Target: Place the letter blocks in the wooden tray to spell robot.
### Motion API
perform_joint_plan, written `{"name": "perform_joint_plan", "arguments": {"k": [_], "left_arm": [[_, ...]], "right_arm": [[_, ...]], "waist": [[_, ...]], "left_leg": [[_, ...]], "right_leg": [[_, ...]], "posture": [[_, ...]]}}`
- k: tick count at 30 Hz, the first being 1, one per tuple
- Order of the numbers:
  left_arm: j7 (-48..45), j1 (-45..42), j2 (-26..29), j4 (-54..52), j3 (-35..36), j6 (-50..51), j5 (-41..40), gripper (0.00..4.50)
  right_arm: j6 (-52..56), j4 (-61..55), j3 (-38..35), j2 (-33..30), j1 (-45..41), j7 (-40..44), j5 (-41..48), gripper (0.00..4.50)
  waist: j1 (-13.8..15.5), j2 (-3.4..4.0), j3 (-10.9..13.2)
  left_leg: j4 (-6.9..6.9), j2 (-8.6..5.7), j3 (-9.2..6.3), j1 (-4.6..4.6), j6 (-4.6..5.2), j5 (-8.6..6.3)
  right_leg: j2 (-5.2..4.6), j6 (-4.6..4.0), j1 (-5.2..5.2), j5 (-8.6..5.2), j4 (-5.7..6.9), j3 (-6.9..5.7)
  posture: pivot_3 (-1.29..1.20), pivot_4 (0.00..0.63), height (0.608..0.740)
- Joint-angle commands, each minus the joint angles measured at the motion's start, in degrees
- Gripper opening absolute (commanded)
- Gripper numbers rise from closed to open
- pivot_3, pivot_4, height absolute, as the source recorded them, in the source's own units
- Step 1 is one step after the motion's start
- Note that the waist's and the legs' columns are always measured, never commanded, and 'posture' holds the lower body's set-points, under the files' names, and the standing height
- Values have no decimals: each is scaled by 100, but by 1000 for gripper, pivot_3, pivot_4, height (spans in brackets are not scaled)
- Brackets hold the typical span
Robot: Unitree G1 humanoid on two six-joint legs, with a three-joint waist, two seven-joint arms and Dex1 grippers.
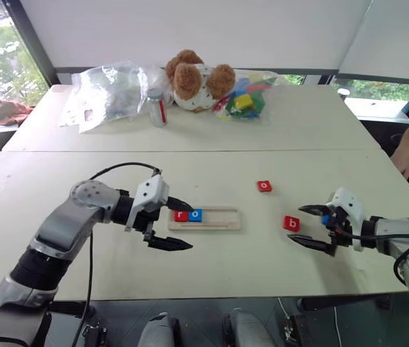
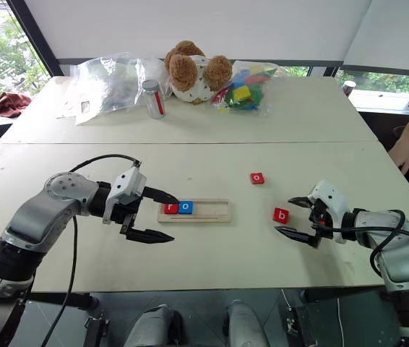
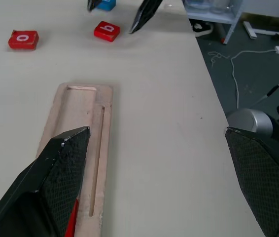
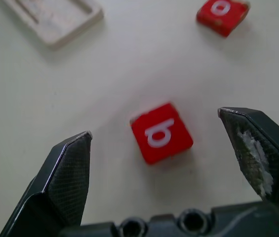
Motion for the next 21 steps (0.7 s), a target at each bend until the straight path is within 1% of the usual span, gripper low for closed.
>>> {"name": "perform_joint_plan", "arguments": {"k": [1, 9, 12, 14, 15, 17, 21], "left_arm": [[129, 31, 47, -228, 207, 70, -121, 4500], [280, 132, 106, -224, 282, 86, -38, 4500], [290, 176, 151, -123, 219, -67, 116, 4500], [304, 147, 135, -60, 243, -69, 103, 4500], [309, 123, 126, -27, 247, -73, 102, 4500], [318, 99, 121, 11, 235, -109, 120, 4500], [376, 187, 141, -51, 282, -87, 89, 4500]], "right_arm": [[-516, 457, 135, 1, -312, 194, -85, 4483], [-1012, 932, 379, 108, -584, 185, -245, 4483], [-1191, 1002, 416, 150, -575, 146, -296, 3665], [-1240, 985, 429, 172, -549, 120, -294, 2712], [-1258, 995, 436, 178, -550, 113, -292, 2072], [-1287, 1007, 446, 190, -546, 92, -293, 1157], [-928, 475, 481, 347, -628, -129, -174, 1170]], "waist": [[8, 2, 1], [16, 4, 2], [15, 4, 2], [15, 4, 2], [15, 4, 2], [10, 4, 2], [5, 5, 2]], "left_leg": [[0, 0, 0, 0, -1, 0], [5, 2, 3, 0, -4, 2], [4, 3, 4, 0, -4, 2], [5, 3, 4, 1, -6, 4], [7, 3, 4, 2, -7, 4], [9, 3, 6, 3, -8, 5], [9, 5, 5, 4, -8, 5]], "right_leg": [[-1, 0, 0, 0, 1, 0], [-8, 0, 0, 0, 6, 0], [-9, 0, 0, 0, 6, 0], [-11, 0, 1, 0, 7, 0], [-11, 0, 2, 0, 9, 0], [-12, 0, 3, 0, 10, -1], [-11, 0, 4, 0, 11, 0]], "posture": [[0, 150, 740], [0, 150, 740], [0, 150, 740], [0, 150, 740], [0, 150, 740], [0, 150, 740], [0, 150, 740]]}}
